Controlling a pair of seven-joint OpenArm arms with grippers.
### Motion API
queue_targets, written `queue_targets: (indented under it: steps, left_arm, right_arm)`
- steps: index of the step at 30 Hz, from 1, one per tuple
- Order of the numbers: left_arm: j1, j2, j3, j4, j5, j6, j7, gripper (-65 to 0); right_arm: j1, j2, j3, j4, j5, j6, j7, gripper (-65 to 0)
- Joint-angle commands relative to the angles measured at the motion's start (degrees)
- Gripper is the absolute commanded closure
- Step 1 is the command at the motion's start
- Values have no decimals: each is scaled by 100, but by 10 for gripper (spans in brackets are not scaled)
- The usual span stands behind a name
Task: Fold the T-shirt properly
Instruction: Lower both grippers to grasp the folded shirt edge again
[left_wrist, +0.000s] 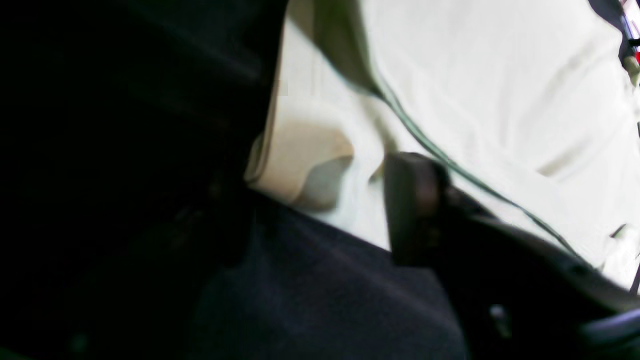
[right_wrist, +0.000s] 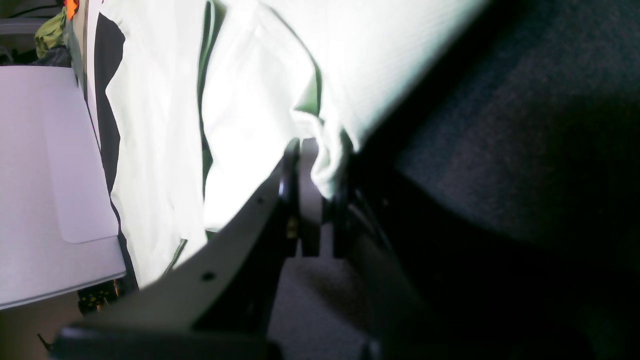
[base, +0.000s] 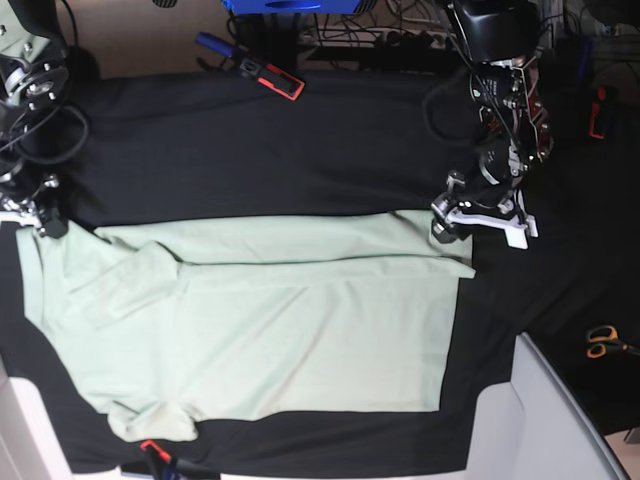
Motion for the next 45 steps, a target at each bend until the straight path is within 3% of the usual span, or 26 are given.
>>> queue_targets:
  steps: [1, 10, 14, 31, 34, 37, 45]
  left_arm:
    - [-6, 18, 23, 14, -26, 19, 208, -344]
    - [-6, 18, 14, 14, -26, 19, 173, -309]
    - [-24, 27, 14, -65, -26, 19, -187, -296]
    - [-244, 97, -258, -523, -26, 19, -179, -289]
    - [-244, 80, -258, -540, -26, 19, -179, -191]
    - [-244, 62, -258, -540, -26, 19, -179, -8]
    - [-6, -52, -188, -391, -18, 19, -161, 0]
  right_arm:
    - [95, 118, -16, 84, 86, 108, 48, -3]
    - [87, 118, -16, 84, 86, 108, 48, -3]
    - [87, 118, -16, 84, 86, 108, 48, -3]
    - [16, 127, -16, 102, 86, 108, 48, -3]
    - [16, 127, -16, 102, 86, 108, 48, -3]
    - [16, 127, -16, 102, 86, 108, 48, -3]
    - [25, 188, -25, 111, 86, 117, 48, -3]
